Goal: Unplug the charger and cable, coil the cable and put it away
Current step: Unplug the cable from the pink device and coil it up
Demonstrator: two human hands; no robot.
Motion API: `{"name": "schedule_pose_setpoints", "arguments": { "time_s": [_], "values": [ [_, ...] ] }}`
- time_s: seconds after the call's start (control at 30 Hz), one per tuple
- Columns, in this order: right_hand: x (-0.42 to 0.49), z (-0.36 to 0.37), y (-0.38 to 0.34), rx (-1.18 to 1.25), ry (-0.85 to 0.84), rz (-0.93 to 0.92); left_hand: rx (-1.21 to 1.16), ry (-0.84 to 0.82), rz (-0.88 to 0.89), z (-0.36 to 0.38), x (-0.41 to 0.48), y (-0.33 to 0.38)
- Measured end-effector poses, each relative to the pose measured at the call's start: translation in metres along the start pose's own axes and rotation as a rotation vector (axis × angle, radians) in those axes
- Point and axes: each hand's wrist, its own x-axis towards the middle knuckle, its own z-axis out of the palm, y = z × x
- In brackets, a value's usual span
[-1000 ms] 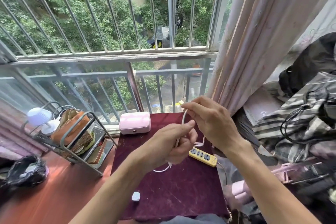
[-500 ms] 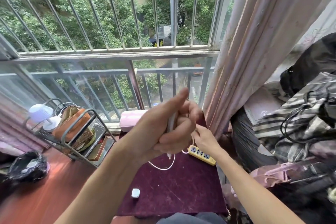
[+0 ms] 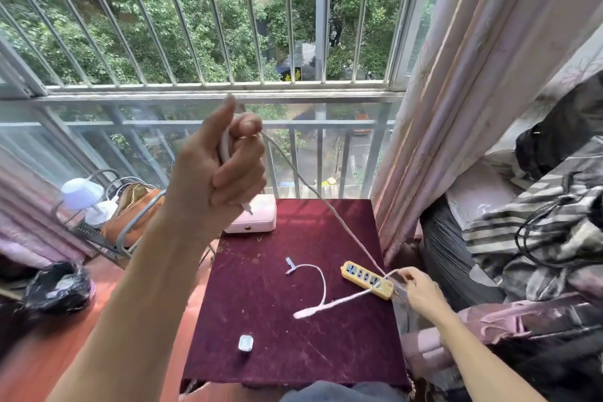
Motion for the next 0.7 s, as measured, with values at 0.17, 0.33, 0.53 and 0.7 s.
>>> {"name": "schedule_pose_setpoints", "arguments": {
  "time_s": [0.17,0.33,0.53,0.7],
  "values": [
    [0.025,-0.032,-0.021,0.503,0.107,0.156,0.057,0.016,-0.043,-0.014,0.005,-0.013],
    [0.015,-0.059,-0.083,0.530,-0.049,-0.137,0.090,0.059,-0.138,-0.020,0.012,-0.040],
    [-0.006,-0.079,-0.135,-0.097,0.080,-0.579,0.108,0.072,-0.181,-0.027,0.016,-0.049],
    [-0.005,-0.075,-0.148,0.492,0.162,-0.562,0.103,0.078,-0.203,-0.032,0.013,-0.054]
  ]
}}
